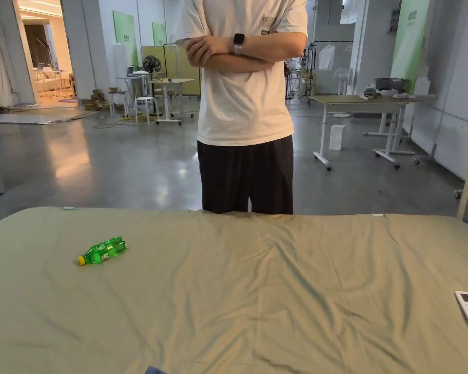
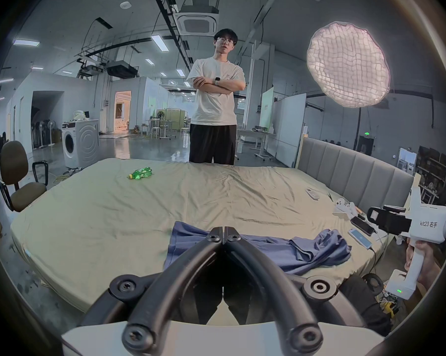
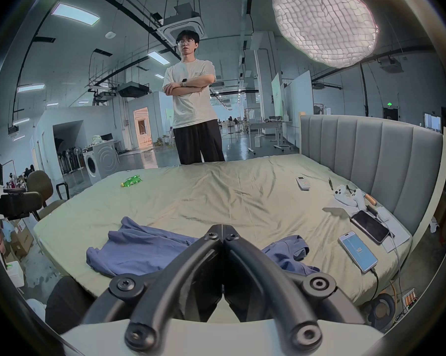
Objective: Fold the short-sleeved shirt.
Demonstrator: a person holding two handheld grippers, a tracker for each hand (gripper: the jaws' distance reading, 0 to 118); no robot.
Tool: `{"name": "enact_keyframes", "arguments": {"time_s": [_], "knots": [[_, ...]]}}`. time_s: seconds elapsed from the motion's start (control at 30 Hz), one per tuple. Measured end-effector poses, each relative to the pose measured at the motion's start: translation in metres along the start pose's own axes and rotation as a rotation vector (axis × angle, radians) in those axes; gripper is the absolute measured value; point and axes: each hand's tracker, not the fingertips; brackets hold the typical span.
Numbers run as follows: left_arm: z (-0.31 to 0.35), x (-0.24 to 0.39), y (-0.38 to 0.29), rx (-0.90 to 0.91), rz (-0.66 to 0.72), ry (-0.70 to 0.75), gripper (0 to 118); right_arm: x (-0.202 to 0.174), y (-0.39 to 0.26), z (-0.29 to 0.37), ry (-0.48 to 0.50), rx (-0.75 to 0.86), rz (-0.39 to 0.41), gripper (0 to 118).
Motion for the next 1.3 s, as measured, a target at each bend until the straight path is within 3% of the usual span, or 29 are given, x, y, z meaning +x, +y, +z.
{"name": "enact_keyframes", "arguments": {"time_s": [0.47,0.7,0.73,0.77,0.83,0.87,1.03,1.17,1.23,1.3], "knots": [[-0.022,-0.015,0.005,-0.045,0.018,-0.014,0,0.001,-0.005,0.001,0.004,-0.018,-0.016,0],[-0.101,-0.048,0.014,-0.156,-0.002,0.0,1,0.008,-0.008,0.0,-0.009,-0.033,-0.019,0],[-0.12,-0.054,0.014,-0.22,0.012,-0.017,14,0.009,-0.01,0.0,-0.011,-0.037,-0.025,0],[-0.143,-0.063,0.014,-0.281,0.026,-0.049,37,0.009,-0.012,-0.001,-0.014,-0.043,-0.029,0],[-0.201,-0.081,0.01,-0.42,0.071,-0.128,96,0.012,-0.016,-0.001,-0.018,-0.059,-0.036,0],[-0.224,-0.086,0.006,-0.456,0.081,-0.145,104,0.013,-0.018,-0.001,-0.022,-0.064,-0.039,0],[-0.339,-0.105,-0.002,-0.675,0.179,-0.03,103,0.019,-0.028,0.001,-0.046,-0.099,-0.073,0],[-0.391,-0.122,-0.01,-0.852,0.063,0.082,102,0.025,-0.034,0.004,-0.088,-0.118,-0.082,0],[-0.407,-0.126,-0.011,-0.813,-0.02,0.113,102,0.031,-0.038,0.004,-0.097,-0.129,-0.097,0],[-0.414,-0.12,-0.016,-0.841,-0.002,0.12,102,0.034,-0.04,0.002,-0.114,-0.147,-0.095,0]]}}
